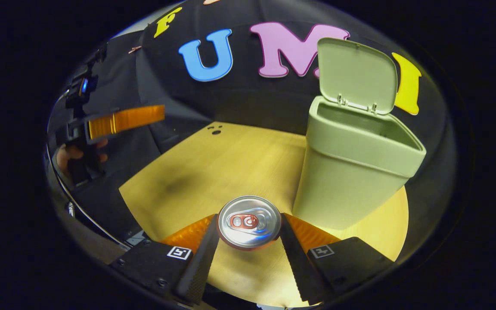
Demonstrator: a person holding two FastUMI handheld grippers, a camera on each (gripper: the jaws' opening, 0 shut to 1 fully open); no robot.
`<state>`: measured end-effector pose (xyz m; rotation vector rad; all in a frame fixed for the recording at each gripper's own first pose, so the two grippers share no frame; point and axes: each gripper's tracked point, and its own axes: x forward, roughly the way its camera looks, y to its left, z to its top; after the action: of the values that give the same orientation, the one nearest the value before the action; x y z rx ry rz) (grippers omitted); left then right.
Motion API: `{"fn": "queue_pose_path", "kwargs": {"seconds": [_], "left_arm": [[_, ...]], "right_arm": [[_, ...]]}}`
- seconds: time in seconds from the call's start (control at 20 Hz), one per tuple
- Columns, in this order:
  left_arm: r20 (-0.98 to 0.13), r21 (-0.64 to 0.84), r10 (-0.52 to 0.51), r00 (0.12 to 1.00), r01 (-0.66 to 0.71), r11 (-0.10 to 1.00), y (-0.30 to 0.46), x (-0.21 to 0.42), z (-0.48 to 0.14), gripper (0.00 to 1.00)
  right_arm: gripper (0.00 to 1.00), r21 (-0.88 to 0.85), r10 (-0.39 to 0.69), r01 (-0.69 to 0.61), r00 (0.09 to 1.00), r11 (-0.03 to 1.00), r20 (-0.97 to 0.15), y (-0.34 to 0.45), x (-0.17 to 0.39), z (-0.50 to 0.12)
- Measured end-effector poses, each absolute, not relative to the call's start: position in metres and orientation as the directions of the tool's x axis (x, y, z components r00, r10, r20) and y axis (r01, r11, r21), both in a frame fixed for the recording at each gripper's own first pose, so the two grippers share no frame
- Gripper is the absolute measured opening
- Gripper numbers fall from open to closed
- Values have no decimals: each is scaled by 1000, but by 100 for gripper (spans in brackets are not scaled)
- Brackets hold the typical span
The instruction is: Press the lid of the desktop garbage bin to open it, pick up the crumpled paper on the desktop and throw it into the bin, then pick up the pop can on the desktop and drop it into the bin, and finally close the garbage bin lid.
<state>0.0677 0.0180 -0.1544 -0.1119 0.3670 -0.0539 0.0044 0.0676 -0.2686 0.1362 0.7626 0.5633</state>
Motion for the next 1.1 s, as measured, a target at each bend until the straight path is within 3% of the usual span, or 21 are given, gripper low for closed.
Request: {"fn": "queue_pose_path", "kwargs": {"seconds": [0.7,1.1], "left_arm": [[-362,-138,-94,927,46,989,-12,75,-155,98],[-372,-136,-71,925,22,991,-21,87,-157,98]], "right_arm": [[83,384,461,-321,809,866,-364,8,104,-151],[83,367,351,-223,875,903,-332,-52,159,-145]]}}
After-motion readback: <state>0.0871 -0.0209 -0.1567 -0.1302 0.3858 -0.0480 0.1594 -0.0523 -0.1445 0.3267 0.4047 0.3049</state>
